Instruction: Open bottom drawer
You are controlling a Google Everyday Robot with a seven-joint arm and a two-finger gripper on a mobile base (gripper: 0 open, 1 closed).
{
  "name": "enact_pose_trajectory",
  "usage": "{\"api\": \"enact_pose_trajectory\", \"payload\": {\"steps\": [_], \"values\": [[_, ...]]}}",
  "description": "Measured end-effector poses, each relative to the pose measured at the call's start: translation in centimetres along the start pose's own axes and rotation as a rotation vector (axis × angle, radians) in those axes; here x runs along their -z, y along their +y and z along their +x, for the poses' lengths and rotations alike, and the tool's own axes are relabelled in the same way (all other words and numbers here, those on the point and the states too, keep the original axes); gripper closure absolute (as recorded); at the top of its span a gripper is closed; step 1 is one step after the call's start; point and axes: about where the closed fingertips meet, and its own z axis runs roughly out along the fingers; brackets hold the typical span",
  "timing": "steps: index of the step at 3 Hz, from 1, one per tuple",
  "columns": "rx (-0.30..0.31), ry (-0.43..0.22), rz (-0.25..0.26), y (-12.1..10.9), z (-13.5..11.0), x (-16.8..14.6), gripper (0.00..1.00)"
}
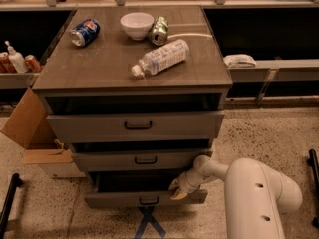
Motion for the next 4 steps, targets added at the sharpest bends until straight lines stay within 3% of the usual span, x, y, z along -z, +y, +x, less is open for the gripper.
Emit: {"api": "enact_pose_trajectory", "payload": {"steps": [1, 3, 4], "values": [[0.0, -0.001, -0.002, 0.1, -0.1, 0.0, 0.0], [0.018, 0.017, -0.018, 0.8, -0.4, -0.4, 0.0], [0.025, 0.037, -0.081, 3.5, -0.7, -1.1, 0.0]]}}
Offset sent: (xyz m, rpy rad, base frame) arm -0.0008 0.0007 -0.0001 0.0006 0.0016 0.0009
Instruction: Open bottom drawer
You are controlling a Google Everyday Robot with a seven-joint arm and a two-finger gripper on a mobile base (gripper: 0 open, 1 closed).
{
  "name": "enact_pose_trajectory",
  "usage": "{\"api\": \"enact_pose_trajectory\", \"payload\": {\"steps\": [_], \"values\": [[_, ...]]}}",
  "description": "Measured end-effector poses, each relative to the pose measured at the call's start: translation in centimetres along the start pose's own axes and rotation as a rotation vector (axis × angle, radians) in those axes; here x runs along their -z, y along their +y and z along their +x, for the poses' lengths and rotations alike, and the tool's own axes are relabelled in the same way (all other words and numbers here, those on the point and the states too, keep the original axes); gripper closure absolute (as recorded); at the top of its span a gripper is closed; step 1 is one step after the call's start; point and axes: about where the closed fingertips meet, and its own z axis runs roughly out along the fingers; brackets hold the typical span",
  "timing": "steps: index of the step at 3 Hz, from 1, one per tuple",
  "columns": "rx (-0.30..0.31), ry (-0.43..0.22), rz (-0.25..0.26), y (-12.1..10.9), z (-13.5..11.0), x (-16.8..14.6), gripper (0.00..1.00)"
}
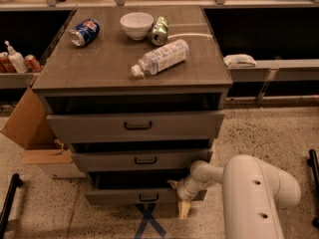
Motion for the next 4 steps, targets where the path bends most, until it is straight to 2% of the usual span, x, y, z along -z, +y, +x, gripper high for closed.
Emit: {"api": "enact_pose_trajectory", "payload": {"steps": [1, 4], "values": [[-0.023, -0.024, -0.059, 3.64, 0.15, -0.59, 0.27], [-0.027, -0.03, -0.065, 4.09, -0.18, 0.0, 1.0]]}}
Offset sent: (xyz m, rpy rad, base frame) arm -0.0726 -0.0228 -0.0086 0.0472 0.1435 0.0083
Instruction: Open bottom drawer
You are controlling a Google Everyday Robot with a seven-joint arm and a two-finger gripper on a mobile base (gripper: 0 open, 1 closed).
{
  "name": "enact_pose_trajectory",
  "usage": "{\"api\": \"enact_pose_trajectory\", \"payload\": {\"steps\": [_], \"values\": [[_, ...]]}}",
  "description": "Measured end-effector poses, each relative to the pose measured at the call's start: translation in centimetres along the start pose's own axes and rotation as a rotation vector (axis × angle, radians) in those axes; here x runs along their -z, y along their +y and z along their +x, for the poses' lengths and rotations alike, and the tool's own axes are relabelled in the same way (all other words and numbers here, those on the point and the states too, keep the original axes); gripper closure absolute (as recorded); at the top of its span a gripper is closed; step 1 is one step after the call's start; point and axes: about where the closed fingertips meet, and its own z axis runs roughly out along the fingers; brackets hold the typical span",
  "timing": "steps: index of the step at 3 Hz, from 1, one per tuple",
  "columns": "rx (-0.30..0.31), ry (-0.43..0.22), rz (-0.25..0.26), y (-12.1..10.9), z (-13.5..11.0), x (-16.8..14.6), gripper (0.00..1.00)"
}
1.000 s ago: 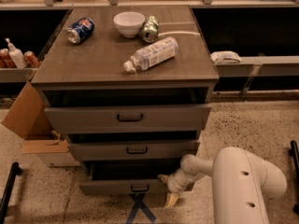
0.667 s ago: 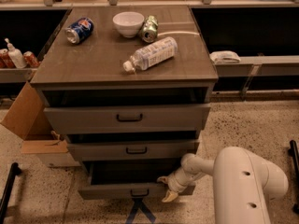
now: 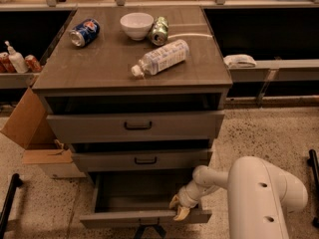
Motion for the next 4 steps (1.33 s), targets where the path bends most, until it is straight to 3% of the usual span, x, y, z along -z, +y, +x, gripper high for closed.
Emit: {"api": "enact_pose_trajectory", "payload": {"steps": [1, 2, 3, 4], "values": [[0.0, 0.0, 0.0, 0.0, 0.0, 0.0, 1.0], [0.0, 0.0, 0.0, 0.02, -0.04, 0.03, 0.81], [0.0, -0.002, -0.003, 0.14, -0.12, -0.09, 0.51], [0.0, -0.002, -0.003, 0.14, -0.15, -0.05, 0.28]]}}
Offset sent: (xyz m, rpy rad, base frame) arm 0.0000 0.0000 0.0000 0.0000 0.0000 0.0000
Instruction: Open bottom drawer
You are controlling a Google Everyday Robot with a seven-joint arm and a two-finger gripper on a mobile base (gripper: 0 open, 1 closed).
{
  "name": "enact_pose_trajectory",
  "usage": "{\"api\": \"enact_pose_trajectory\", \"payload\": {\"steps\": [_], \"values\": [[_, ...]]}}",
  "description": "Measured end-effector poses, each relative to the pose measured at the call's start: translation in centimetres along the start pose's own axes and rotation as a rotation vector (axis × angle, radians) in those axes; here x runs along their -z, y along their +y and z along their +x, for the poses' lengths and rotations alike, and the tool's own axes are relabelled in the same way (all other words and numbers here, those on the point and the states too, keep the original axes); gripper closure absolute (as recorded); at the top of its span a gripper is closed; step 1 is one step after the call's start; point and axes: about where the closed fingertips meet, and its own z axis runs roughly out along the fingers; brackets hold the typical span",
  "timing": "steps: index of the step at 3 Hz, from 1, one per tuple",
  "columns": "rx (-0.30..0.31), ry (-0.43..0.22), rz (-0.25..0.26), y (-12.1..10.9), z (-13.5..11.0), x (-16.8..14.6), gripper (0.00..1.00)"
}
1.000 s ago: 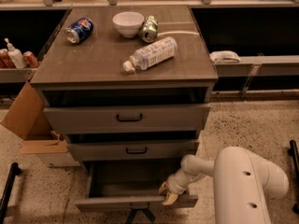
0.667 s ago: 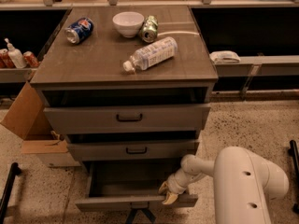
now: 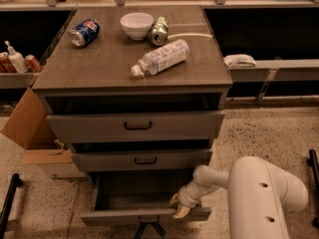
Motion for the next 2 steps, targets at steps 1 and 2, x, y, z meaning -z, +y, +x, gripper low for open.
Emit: {"api": "enact_pose_trajectory", "payload": {"steps": [1, 2], "values": [[0.0, 0.0, 0.0, 0.02, -0.01, -0.02, 0.03], [0.0, -0.001, -0.002, 0.09, -0.04, -0.13, 0.0]]}}
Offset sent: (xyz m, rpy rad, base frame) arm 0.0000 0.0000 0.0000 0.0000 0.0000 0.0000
